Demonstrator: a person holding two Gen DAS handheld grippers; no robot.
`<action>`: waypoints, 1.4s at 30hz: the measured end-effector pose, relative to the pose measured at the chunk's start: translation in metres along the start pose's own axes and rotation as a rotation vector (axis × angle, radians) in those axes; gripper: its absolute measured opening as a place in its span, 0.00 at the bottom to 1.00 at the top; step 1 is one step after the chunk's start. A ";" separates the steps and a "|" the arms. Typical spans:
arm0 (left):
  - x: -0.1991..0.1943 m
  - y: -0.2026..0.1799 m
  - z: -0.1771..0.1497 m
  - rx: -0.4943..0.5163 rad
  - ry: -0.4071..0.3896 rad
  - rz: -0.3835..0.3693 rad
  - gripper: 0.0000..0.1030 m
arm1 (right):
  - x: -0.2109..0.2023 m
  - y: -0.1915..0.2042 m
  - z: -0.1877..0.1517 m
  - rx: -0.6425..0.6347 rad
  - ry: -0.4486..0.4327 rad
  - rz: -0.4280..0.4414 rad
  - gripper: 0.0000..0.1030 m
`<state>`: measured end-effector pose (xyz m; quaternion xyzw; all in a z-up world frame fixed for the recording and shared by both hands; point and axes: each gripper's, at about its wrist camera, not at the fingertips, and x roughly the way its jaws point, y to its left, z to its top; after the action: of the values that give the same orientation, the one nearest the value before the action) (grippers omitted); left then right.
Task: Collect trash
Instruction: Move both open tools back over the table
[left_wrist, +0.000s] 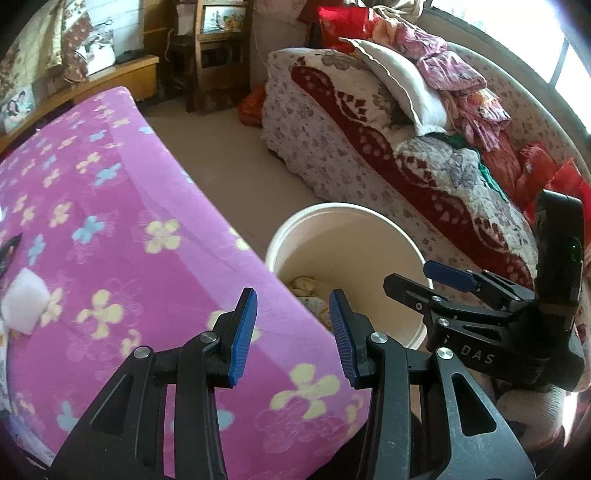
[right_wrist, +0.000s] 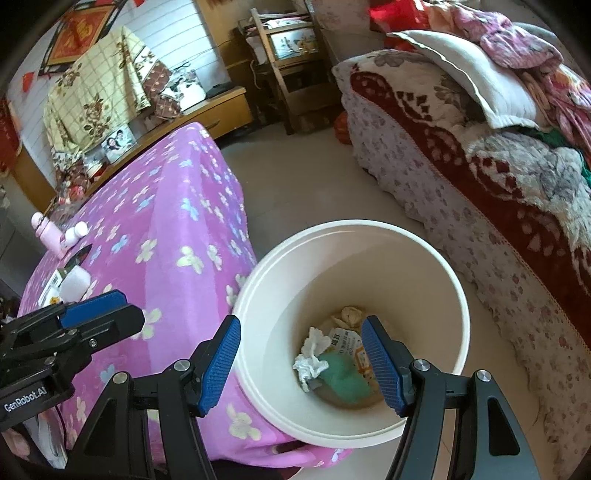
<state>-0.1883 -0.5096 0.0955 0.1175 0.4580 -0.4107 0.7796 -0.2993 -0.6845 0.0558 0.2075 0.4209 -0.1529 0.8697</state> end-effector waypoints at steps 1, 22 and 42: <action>-0.002 0.002 -0.001 -0.006 -0.001 0.003 0.37 | -0.001 0.005 0.000 -0.008 -0.002 0.001 0.64; -0.074 0.124 -0.044 -0.172 -0.081 0.191 0.37 | 0.007 0.122 0.006 -0.164 0.002 0.099 0.68; -0.142 0.247 -0.087 -0.329 -0.120 0.241 0.54 | 0.033 0.243 -0.005 -0.318 0.070 0.194 0.71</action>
<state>-0.0914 -0.2283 0.1146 0.0180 0.4541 -0.2405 0.8577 -0.1765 -0.4745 0.0832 0.1122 0.4478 0.0073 0.8870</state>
